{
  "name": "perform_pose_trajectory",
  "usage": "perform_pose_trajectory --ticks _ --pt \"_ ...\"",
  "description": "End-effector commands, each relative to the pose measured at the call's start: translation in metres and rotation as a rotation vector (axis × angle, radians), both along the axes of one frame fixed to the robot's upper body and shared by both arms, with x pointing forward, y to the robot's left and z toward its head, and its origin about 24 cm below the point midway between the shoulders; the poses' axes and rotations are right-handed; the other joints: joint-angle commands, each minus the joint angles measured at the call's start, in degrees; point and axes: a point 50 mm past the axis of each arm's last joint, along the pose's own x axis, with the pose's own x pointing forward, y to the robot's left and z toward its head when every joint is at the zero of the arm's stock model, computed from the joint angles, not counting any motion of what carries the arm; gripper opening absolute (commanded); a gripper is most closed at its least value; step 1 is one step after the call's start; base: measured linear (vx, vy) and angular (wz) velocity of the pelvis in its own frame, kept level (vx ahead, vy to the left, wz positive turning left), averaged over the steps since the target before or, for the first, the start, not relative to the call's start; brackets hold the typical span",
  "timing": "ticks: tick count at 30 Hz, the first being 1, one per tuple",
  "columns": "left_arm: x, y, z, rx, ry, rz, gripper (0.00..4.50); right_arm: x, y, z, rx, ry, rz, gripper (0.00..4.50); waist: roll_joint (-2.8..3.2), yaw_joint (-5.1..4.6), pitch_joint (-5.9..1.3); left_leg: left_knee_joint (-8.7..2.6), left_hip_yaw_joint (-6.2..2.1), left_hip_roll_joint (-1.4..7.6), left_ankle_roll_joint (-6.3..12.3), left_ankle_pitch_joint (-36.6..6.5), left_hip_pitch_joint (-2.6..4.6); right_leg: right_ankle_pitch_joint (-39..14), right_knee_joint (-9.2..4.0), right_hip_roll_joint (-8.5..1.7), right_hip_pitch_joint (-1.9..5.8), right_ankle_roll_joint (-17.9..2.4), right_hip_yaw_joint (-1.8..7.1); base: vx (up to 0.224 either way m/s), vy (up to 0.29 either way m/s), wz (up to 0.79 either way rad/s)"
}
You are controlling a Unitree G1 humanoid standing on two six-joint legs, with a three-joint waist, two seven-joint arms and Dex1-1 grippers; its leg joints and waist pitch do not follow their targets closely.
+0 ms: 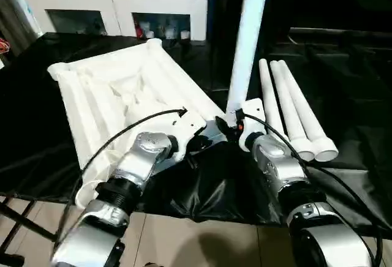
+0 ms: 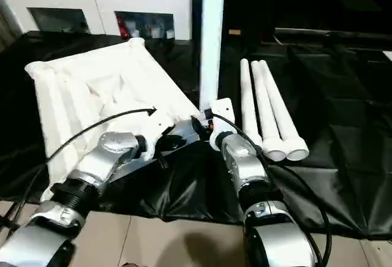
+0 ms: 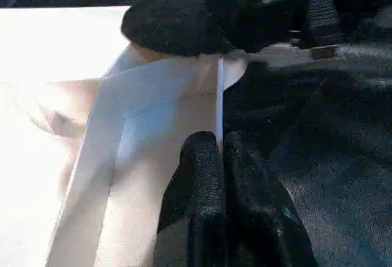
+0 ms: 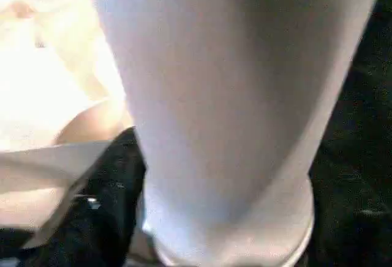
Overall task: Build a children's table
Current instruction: Rotate leg to tighten
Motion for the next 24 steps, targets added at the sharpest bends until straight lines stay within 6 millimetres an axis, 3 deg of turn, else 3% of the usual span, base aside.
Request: perform_pose_trajectory --ticks 1,6,16,24 --pt "-0.004 -0.015 0.015 -0.076 -0.070 -0.111 0.00 -0.014 0.031 -0.008 0.004 0.024 0.227 3.78 -0.52 0.28 -3.79 -3.76 -1.63 2.59 3.66 -11.0 1.16 -4.4 -4.60 -4.89 2.14 -13.8 2.30 0.000 0.000 0.00" --pt "-0.010 -0.009 0.014 -0.071 -0.056 -0.183 0.00 -0.021 0.024 -0.009 -0.006 0.001 0.355 4.10 -0.36 -0.01 -3.64 -3.94 -1.57 2.74 2.95 -12.7 1.41 -6.2 -4.70 -4.71 1.83 -14.3 2.40 0.000 0.000 0.00" --pt "-0.020 0.018 0.010 -0.006 0.010 -0.343 0.00 -0.041 -0.004 -0.004 -0.018 0.028 0.690 4.10 -0.23 1.08 -3.76 -3.80 -1.32 3.05 3.69 -11.9 1.58 -4.6 -4.44 -4.58 1.80 -14.7 2.27 0.000 0.000 0.00" --pt "-0.028 0.028 0.011 0.006 0.073 -0.434 0.00 -0.053 -0.011 -0.003 -0.014 0.085 0.838 3.35 -0.37 1.87 -3.69 -3.96 -1.36 3.04 3.14 -11.7 1.53 -5.3 -4.38 -4.67 1.75 -14.4 2.31 0.000 0.000 0.00"
